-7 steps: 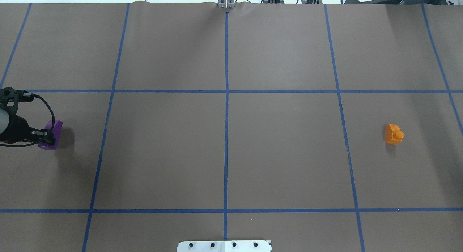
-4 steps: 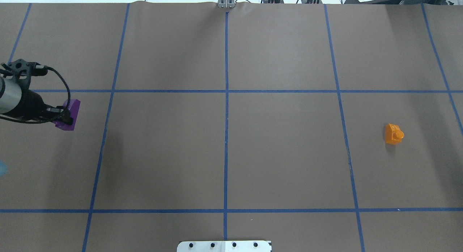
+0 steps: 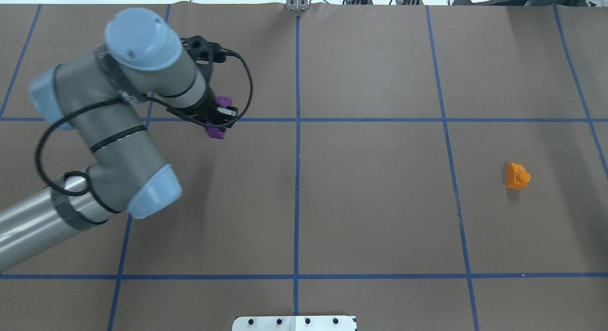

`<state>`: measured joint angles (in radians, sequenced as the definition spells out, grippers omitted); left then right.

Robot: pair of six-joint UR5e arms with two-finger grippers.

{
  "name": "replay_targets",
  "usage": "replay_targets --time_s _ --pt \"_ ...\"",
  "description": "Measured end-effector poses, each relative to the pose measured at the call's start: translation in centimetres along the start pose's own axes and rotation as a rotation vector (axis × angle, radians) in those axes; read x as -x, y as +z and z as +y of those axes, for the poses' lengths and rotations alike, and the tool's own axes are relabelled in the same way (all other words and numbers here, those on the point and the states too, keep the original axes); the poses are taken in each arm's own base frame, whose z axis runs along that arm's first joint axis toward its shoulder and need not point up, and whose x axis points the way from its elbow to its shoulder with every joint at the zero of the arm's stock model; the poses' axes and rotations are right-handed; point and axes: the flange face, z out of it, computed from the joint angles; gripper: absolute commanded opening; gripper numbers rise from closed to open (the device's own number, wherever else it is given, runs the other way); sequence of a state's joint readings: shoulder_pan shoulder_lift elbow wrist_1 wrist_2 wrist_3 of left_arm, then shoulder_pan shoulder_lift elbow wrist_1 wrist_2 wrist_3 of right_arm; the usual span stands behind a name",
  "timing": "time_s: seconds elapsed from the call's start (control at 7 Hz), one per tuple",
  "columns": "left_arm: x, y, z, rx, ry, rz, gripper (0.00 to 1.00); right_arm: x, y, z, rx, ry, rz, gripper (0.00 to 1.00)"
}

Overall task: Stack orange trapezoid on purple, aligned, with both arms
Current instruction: 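Carry the purple block with the left gripper to the table center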

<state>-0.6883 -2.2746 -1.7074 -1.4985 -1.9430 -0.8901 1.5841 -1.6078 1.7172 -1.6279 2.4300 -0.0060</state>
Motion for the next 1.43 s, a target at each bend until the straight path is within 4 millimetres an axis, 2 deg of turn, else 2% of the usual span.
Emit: replay_targets --time_s 0.14,0.29,0.43,0.57,0.71,0.86,1.14,1.29,1.43 --pt "-4.9 1.6 -1.6 0.008 0.02 -0.015 0.0 0.0 0.0 -0.1 0.001 0.0 -0.001 1.0" --pt "-8.1 3.7 -2.7 0.016 0.035 -0.018 0.0 0.1 0.1 -0.2 0.002 0.0 0.0 1.0" --pt "-9.7 6.3 -3.1 0.021 0.05 -0.009 0.0 0.2 0.1 -0.3 0.003 -0.002 -0.002 1.0" --pt "-10.6 8.9 -2.9 0.024 0.066 0.006 0.0 0.3 0.1 -0.3 0.003 -0.002 -0.004 1.0" --pt "-11.0 10.5 -2.6 0.029 0.077 0.013 0.0 0.4 0.1 -0.4 0.002 -0.003 -0.006 1.0" --pt "-11.3 11.2 -2.2 0.033 0.085 0.017 0.0 0.4 0.0 -0.4 0.001 -0.005 -0.007 1.0" --pt "-12.5 11.3 -1.6 0.038 0.096 0.029 0.0 0.6 -0.1 -0.5 -0.001 0.007 -0.015 1.0" --pt "-13.0 11.2 -1.4 0.039 0.101 0.034 0.29 0.7 -0.1 -0.5 -0.002 0.022 -0.02 1.0" --pt "-13.4 11.2 -1.2 0.04 0.106 0.036 0.99 0.8 -0.1 -0.5 -0.003 0.029 -0.023 1.0"
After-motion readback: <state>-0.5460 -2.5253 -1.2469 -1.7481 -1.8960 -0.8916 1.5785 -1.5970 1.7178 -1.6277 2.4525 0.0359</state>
